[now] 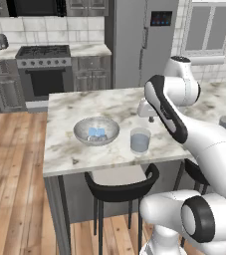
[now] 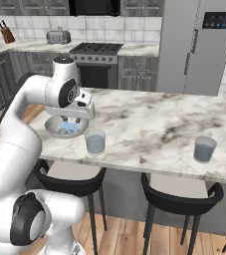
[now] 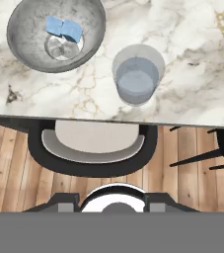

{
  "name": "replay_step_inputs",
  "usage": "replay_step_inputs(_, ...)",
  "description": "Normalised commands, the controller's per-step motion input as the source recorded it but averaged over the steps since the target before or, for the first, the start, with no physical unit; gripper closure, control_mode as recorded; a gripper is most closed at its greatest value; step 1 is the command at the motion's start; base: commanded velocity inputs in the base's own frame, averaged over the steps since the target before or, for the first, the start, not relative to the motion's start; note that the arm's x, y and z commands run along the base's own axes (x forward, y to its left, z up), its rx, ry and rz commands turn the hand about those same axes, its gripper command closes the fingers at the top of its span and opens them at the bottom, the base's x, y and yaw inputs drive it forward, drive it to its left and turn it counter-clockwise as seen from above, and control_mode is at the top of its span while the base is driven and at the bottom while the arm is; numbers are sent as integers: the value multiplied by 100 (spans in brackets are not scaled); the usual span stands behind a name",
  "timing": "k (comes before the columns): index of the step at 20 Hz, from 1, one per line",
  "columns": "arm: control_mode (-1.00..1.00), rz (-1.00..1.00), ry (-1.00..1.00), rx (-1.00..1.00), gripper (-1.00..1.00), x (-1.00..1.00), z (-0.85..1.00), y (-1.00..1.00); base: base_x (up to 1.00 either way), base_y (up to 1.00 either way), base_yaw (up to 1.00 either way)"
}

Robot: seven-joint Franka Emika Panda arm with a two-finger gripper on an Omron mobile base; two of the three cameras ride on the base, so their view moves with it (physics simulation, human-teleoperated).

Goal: There are four ice cubes in the ice bowl. Place two ice cubes in each glass of water.

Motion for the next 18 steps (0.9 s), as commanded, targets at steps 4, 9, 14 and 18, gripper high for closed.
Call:
replay_step_inputs(4, -100, 0, 0, 1, -100, 0, 0, 0, 0, 0, 0)
replay_step_inputs(9, -100, 0, 1, 0, -100, 0, -24, 41, 0, 0, 0)
replay_step_inputs(14, -100, -5, 6, 0, -100, 30, -17, 42, 0, 0, 0)
replay_step_inputs(18, -100, -6, 8, 0, -100, 54, -4, 15, 0, 0, 0)
